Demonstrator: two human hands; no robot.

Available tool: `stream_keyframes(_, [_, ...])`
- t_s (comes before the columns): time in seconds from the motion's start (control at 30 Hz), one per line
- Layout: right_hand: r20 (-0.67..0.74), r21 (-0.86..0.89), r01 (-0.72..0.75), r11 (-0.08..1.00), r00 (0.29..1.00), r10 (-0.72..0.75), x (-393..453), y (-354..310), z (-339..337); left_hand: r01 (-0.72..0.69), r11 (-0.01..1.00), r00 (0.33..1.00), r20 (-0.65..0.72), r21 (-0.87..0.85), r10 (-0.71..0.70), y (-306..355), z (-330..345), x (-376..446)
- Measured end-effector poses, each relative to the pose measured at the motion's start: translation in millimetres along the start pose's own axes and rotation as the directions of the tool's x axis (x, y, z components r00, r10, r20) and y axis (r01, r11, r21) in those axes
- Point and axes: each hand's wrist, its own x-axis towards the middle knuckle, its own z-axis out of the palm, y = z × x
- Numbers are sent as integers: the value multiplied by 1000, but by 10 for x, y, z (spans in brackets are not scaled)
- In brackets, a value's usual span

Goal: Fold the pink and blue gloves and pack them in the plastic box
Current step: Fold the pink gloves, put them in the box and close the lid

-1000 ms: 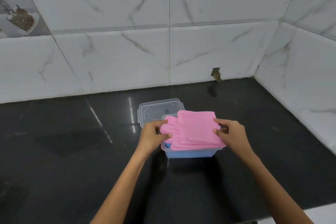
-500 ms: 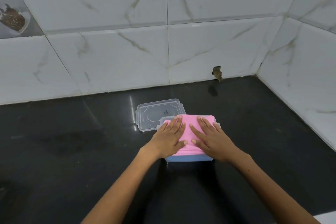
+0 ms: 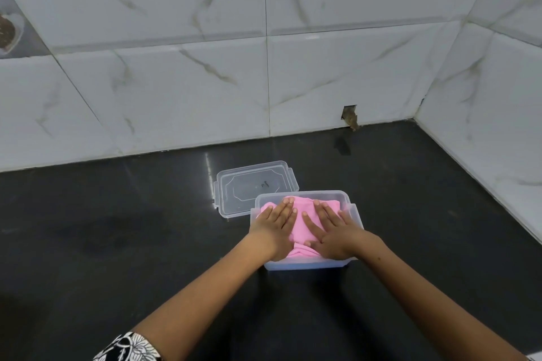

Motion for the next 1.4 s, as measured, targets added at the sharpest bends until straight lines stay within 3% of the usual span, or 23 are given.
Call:
stream_keyframes(0.3, [98, 7, -12, 1000, 995, 11, 65, -86, -52, 25, 998, 997, 66, 55, -28, 47, -18, 51])
stream_keyframes(0.4, [55, 19, 12, 1000, 998, -13, -31, -58, -107, 9, 999, 1000, 5, 48, -9, 42, -44, -16])
stream_keyframes(0.53, [-108, 202, 10, 979, 994, 12, -264, 124, -236, -9, 999, 998, -58, 53, 12, -1, -69, -134])
stream_keyframes(0.67, [-225, -101, -8, 995, 974, -15, -339, 162, -253, -41, 997, 998, -40, 65, 44, -55, -51, -174])
stream_keyframes(0.83, [-243, -286, 11, 958, 966, -84, -184, 138, -144, -24, 997, 998, 58, 71, 20, -44, -6, -89])
stream_keyframes(1.03, [-270, -320, -18, 947, 960, -73, 3, 109, -25, 6, 1000, 984, 180, 16, -9, -6, -4, 54])
stream_keyframes(1.23, [-334, -371, -33, 928, 937, -100, 69, 6, 33, 68, 997, 985, 159, -42, -61, -48, 115, -41])
stream_keyframes(1.4, [-368, -367, -7, 930, 919, -138, 110, -197, 99, 29, 999, 993, 114, -26, -26, -201, 232, -284])
